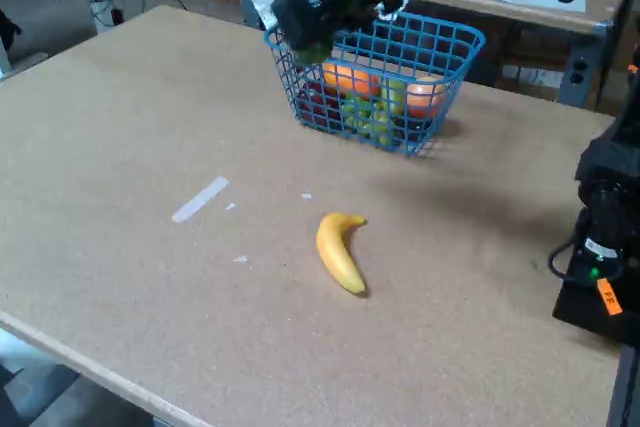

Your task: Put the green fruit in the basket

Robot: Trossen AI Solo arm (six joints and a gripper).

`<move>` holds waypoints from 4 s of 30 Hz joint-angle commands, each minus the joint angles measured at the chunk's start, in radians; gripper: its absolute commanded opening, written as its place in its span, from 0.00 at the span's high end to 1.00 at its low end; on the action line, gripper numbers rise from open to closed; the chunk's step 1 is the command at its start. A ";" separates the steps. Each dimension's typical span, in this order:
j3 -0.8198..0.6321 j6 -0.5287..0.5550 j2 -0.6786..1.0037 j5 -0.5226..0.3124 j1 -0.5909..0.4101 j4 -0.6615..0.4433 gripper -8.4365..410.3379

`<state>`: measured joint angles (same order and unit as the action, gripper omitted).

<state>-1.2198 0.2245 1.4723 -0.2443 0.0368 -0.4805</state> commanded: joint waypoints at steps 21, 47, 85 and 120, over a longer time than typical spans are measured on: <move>-0.138 -0.095 0.192 0.231 -0.496 0.066 0.59; -0.338 -0.065 0.496 0.132 -0.519 0.074 0.49; -0.256 -0.121 0.275 0.207 -0.428 -0.026 0.04; 0.390 -0.121 -0.568 0.237 -0.249 0.124 0.04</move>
<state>-0.8299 0.1024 0.9051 -0.0113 -0.2123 -0.3592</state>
